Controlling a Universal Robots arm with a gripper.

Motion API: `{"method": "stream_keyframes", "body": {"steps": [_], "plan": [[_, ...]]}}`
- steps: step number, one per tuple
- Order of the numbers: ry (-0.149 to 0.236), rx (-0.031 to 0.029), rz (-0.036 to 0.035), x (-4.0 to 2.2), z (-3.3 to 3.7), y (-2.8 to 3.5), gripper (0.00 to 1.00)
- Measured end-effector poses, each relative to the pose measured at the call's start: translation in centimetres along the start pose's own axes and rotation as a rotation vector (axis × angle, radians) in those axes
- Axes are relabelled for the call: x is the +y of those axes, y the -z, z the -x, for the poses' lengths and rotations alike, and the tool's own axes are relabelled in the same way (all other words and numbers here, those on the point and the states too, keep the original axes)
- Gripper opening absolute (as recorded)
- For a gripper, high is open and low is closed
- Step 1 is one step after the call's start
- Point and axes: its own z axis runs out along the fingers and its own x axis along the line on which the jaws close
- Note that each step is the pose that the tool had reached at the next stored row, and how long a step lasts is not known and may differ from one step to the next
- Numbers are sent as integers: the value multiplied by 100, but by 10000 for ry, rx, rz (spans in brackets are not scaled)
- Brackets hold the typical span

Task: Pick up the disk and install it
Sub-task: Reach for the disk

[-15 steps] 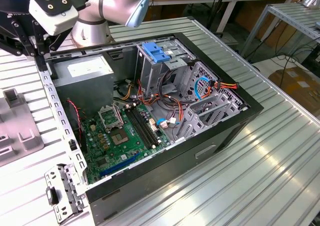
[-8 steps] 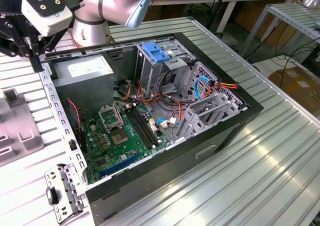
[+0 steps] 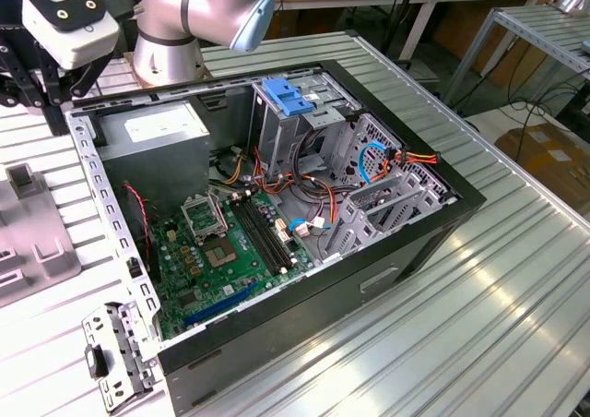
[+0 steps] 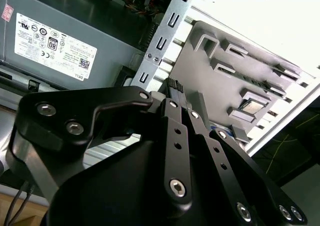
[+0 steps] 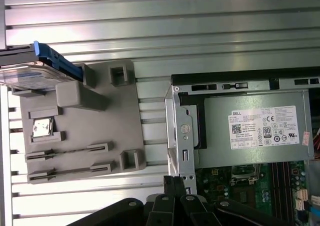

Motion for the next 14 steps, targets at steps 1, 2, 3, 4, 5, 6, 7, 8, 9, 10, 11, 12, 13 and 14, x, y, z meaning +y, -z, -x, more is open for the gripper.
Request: {"method": "stream_keyframes", "body": {"steps": [1, 2, 3, 4, 5, 6, 7, 8, 9, 10, 11, 12, 13, 14], "plan": [[0, 0, 0, -1, -9, 0, 11], [0, 0, 0, -1, -17, 1, 11], [0, 0, 0, -2, -31, 1, 11], [1, 0, 0, -3, -41, 1, 11], [0, 1, -1, -4, -55, 2, 11], [0, 1, 0, -5, -65, 2, 11], [0, 0, 0, -5, -72, 2, 11], [0, 0, 0, -6, -86, 2, 11], [0, 0, 0, -7, -92, 2, 11], [0, 0, 0, -7, -100, 3, 11], [0, 0, 0, -8, -112, 3, 11], [0, 0, 0, -9, -121, 3, 11], [-1, 0, 0, -10, -130, 4, 11], [0, 0, 0, -11, -140, 4, 11]]}}
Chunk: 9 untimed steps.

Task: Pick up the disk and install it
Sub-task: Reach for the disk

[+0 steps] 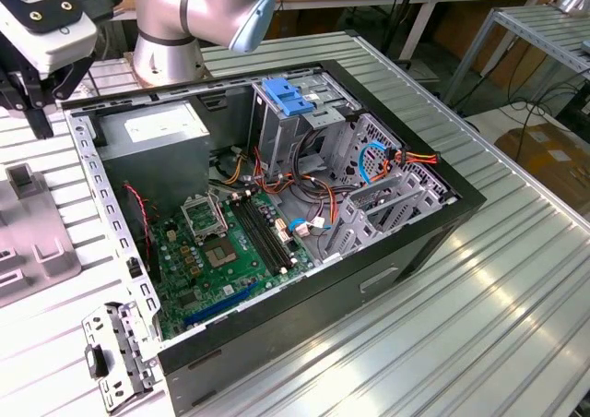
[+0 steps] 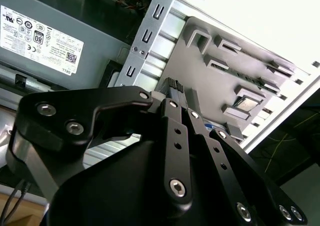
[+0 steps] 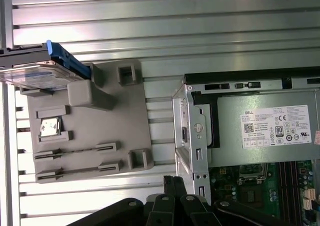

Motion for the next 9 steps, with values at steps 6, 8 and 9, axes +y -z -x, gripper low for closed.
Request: {"method": "stream_keyframes", "body": {"steps": [6, 8, 9], "plan": [[0, 0, 0, -5, -65, 2, 11], [0, 0, 0, -8, -100, 3, 11], [0, 1, -1, -9, -116, 4, 11]]}}
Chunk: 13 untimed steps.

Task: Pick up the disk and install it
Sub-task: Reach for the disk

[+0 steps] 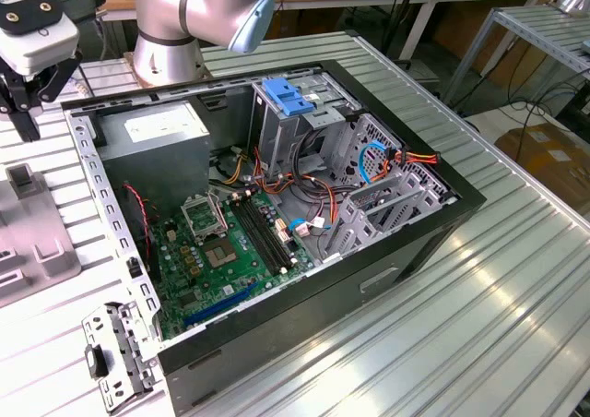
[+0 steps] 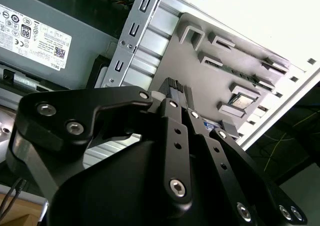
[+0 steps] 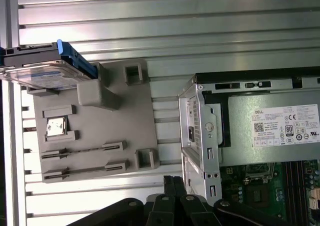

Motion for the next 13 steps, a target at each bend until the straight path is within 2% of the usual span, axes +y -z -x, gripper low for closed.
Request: {"method": "stream_keyframes", "body": {"steps": [13], "plan": [[0, 0, 1, -10, -126, 3, 11]]}}
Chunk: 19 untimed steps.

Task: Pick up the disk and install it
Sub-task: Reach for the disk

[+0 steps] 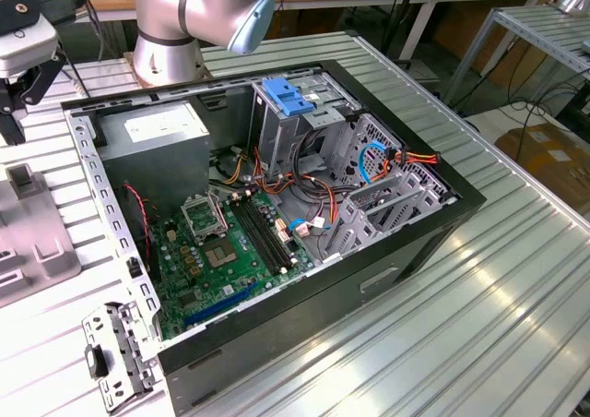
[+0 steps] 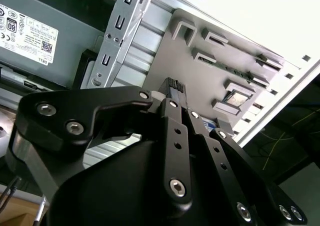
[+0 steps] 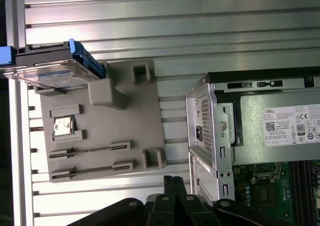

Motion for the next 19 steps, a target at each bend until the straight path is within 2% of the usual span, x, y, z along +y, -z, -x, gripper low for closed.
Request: {"method": "stream_keyframes", "body": {"steps": [19], "plan": [[0, 0, 0, -14, -186, 5, 11]]}}
